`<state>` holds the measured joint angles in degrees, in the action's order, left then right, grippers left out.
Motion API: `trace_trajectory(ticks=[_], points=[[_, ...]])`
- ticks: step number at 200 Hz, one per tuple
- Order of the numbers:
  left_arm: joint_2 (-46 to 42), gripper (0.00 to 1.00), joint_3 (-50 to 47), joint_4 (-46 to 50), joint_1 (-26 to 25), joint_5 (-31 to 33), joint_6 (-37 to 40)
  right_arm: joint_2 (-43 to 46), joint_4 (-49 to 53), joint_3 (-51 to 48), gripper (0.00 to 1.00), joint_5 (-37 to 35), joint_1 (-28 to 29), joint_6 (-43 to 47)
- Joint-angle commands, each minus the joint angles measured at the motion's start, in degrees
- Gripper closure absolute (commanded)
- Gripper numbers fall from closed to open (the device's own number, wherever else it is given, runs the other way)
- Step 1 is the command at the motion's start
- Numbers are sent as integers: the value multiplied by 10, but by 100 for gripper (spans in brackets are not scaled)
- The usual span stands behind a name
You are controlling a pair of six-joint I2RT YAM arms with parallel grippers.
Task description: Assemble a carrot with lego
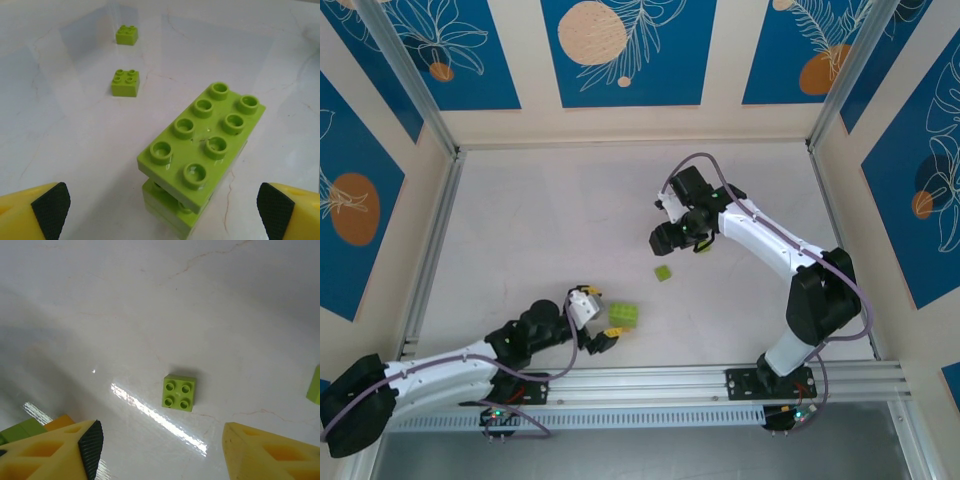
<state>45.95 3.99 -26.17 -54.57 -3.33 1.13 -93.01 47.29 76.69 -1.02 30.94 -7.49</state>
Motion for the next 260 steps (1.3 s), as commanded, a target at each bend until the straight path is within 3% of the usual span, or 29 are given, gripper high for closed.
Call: trace_trajectory(ticks=[1,60,119,166,197,237,260], points=[[12,1,-1,-84,-4,-16,21,3,-2,-15,35,26,3,-1],[148,1,21,-162,-3,-89,56,-25,-16,-20,35,12,28,-13],[185,1,24,-232,52,-193,66,-69,-15,7,35,-41,84,-47],[215,2,26,-253,65,-200,67,-88,-9,41,35,-59,96,-45],[226,19,24,-267,81,-208,65,-80,-3,42,36,-63,86,-37],[249,26,29,-282,94,-219,63,-60,-9,24,36,-61,81,-37],[267,36,39,-274,94,-232,68,-51,-10,12,36,-64,77,-37]])
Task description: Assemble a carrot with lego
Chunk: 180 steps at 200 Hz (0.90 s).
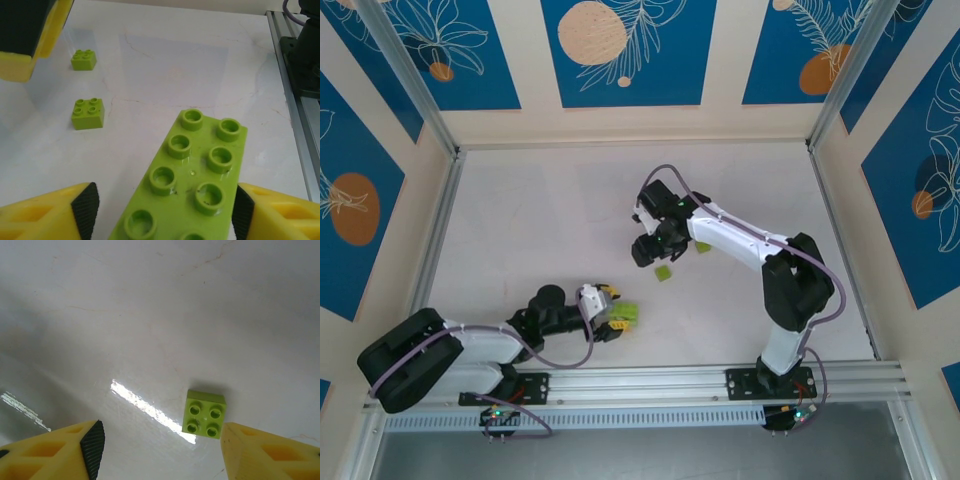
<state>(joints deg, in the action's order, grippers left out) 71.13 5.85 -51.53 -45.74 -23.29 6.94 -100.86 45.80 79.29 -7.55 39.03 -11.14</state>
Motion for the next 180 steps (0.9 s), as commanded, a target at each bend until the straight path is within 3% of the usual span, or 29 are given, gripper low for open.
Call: trace_trajectory(ticks=[1,55,74,92,129,180], points=[[16,37,20,-21,6,-34,10,28,5,-15,36,2,-4,0],[26,41,23,-27,6,-49,16,55,-4,-58,36,-2,-13,-8],[6,31,17,-22,6,-49,15,59,-8,-77,36,-2,-16,-12],[-14,28,16,-12,6,-53,17,58,-12,-95,36,-10,-16,-21],[-2,41,22,-7,6,-70,20,51,-31,-118,35,-16,-12,-36],[15,44,26,-13,6,-75,20,20,-44,-113,29,-54,-4,-39]])
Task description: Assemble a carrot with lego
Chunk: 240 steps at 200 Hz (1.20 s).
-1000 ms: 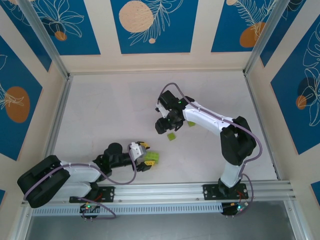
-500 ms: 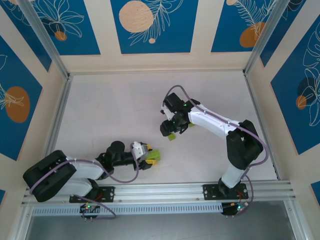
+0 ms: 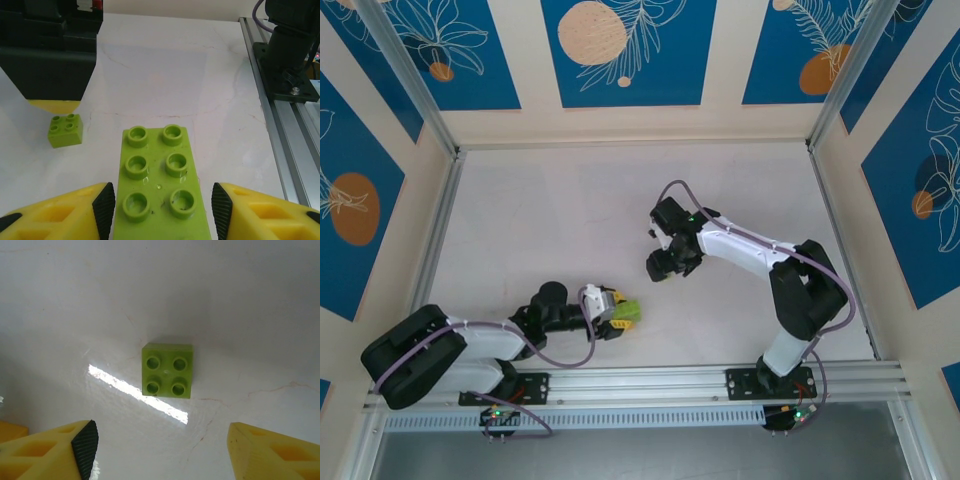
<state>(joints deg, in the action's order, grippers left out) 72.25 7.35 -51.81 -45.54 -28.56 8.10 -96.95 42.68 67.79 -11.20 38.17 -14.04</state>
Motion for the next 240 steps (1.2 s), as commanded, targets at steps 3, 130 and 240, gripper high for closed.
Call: trace_trajectory(ticks=[3,130,240], points=[[4,45,11,-10,4,-23,9,-22,-14,3,29,-18,5,-10],[25,59,21,-9,5,-34,24,-93,-24,49,36,-41,8,2],[-25,38,-15,-41,12,-27,8,-79,-21,39,37,-38,9,-1]])
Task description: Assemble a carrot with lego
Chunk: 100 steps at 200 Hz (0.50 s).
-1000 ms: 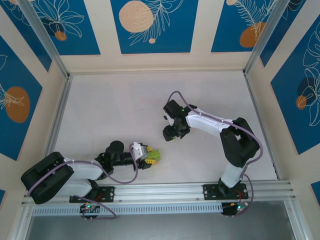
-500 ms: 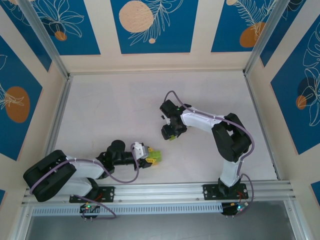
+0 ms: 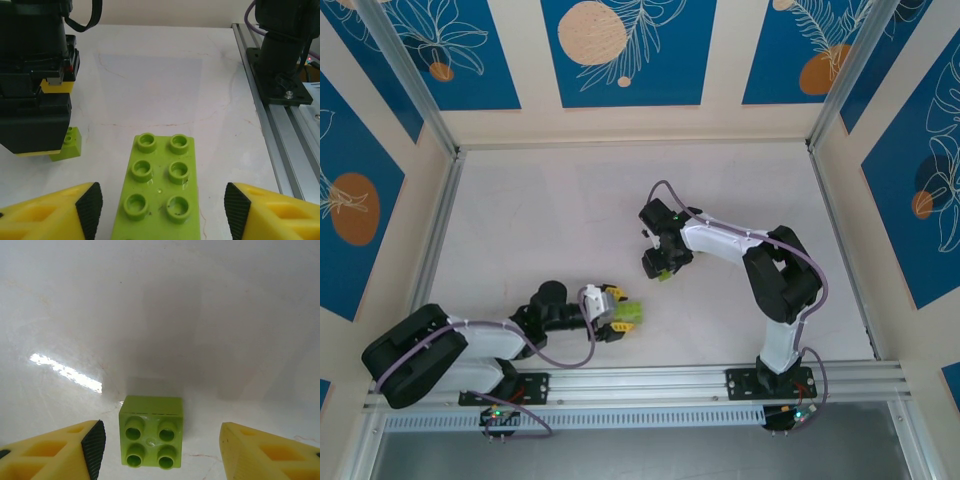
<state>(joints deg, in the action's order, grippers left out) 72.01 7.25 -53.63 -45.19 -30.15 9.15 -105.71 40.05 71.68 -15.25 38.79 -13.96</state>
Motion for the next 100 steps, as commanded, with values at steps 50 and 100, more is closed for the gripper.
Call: trace_trajectory(ticks=[50,100], points=[[-5,37,-15,-40,14,-15,-11,21,6,-9,38,2,3,-4],[4,43,-20,-58,19,-21,-15,16,-2,-7,38,13,4,-5]])
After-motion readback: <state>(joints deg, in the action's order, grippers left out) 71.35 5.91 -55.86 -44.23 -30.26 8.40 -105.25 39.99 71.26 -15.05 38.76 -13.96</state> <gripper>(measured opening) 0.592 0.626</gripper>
